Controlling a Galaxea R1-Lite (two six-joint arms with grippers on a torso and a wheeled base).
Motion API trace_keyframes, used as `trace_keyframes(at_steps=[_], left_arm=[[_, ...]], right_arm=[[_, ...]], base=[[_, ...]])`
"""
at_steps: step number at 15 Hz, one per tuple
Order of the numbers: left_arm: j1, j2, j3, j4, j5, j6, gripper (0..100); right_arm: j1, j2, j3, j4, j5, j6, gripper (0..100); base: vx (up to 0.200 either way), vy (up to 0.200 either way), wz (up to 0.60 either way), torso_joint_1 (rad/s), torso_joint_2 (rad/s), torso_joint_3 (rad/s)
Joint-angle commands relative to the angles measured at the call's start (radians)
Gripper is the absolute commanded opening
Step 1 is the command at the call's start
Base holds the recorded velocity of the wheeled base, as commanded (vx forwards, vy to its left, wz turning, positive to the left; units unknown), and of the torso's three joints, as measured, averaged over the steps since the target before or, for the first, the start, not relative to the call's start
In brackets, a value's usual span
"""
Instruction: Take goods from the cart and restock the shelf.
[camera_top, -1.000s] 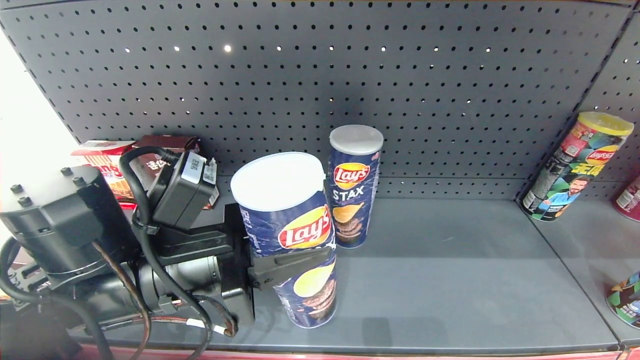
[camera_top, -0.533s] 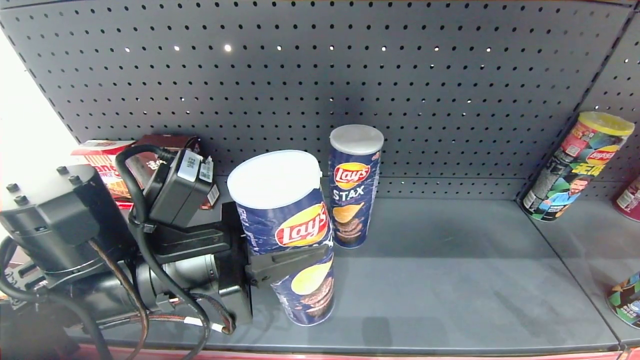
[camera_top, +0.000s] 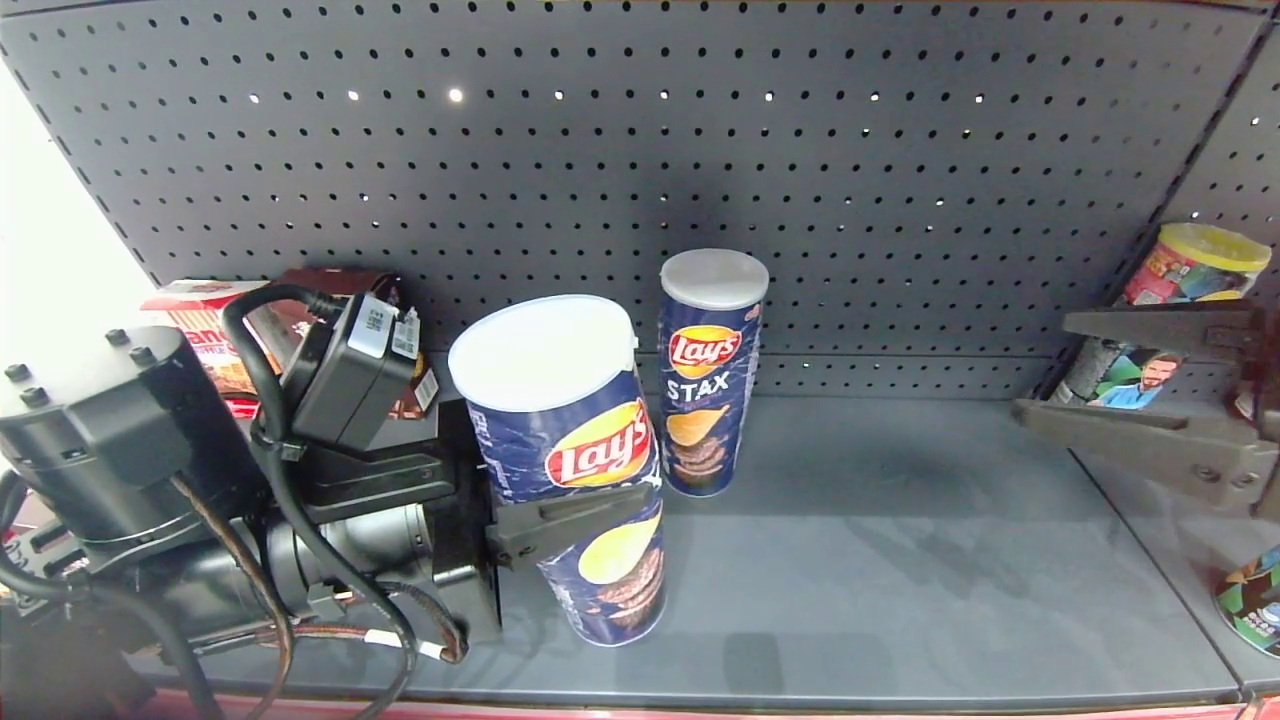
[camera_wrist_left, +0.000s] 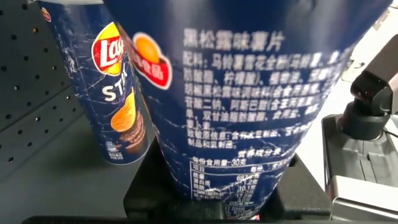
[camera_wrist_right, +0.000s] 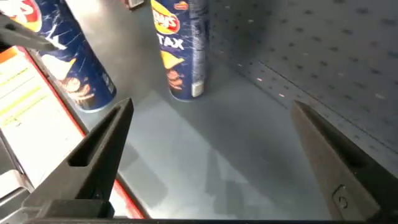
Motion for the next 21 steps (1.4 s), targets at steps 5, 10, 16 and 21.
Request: trace_keyframes(at_steps=[5, 10, 16, 21], left_arm=[[0.002, -0.004, 0.001, -0.001, -0.001, 0.0, 0], [0.002, -0.002, -0.007, 0.001, -0.001, -0.002, 0], [0.025, -0.002, -0.001, 0.001, 0.0, -0.018, 0], [0.036, -0.002, -0.019, 0.001, 0.002, -0.023, 0]], right_arm=[[0.053, 0.217, -0.008, -0.122, -0.048, 0.022, 100], [0.033, 0.36, 0.036, -0.395, 0.015, 0.025, 100], [-0.083, 0.519, -0.057, -0.565, 0.549, -0.012, 100], [-0.062, 0.642, -0.174, -0.574, 0.574, -0.033, 100]], base=[[0.0, 0.0, 0.0, 0.0, 0.0, 0.0], [0.0, 0.0, 0.0, 0.0, 0.0, 0.0], [0.0, 0.0, 0.0, 0.0, 0.0, 0.0], [0.0, 0.0, 0.0, 0.0, 0.0, 0.0]])
